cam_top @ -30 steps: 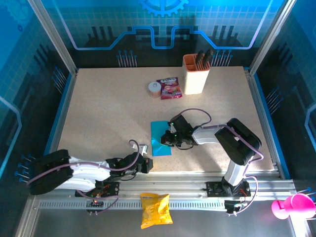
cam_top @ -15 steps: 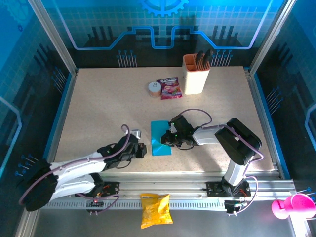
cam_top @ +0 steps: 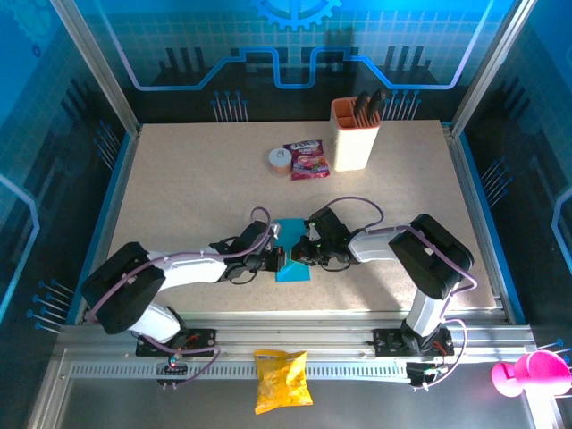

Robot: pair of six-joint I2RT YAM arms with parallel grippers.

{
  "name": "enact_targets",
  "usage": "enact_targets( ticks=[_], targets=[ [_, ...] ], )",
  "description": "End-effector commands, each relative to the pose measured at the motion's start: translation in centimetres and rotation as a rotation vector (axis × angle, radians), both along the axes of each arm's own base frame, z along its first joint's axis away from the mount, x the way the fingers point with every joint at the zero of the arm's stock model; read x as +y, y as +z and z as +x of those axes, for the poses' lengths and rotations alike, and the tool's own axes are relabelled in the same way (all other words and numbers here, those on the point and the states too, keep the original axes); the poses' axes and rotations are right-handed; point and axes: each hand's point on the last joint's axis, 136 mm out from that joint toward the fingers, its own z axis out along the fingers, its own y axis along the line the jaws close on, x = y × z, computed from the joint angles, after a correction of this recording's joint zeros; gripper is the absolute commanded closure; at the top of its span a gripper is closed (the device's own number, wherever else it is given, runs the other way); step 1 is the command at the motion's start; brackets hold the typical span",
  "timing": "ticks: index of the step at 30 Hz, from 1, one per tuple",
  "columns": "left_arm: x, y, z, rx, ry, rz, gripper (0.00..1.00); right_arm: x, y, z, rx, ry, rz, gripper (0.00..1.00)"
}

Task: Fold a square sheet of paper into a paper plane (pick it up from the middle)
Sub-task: Fold the triangle a second time at the center of the table.

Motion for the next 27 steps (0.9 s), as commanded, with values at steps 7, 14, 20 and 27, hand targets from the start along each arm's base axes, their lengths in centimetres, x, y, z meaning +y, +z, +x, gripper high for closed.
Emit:
enact_targets(
  ticks=[7,14,20,27],
  targets=[
    [-0.5,-1.8,1.0,0.025,-0.035,0.015,1.0,-3.1,0.5,-0.5,0.025,-0.027,-0.13,0.89],
    [-1.0,-2.0,0.6,0.045,-0.045,-0.008,1.0,-5.3,4.8,-0.6,-0.07,-0.049,-0.159,0.61],
    [-1.7,-1.2,0.6,0.043,-0.059,-0.026,1.0,-8.4,3.6,-2.2,-0.055,-0.104,-0.195,0.52],
    [-2.2,-1.4,0.6,0.047,-0.072,-0.015,1.0,-8.4,1.8,-3.3,-0.018,-0.098,-0.183,0.51]
  ],
)
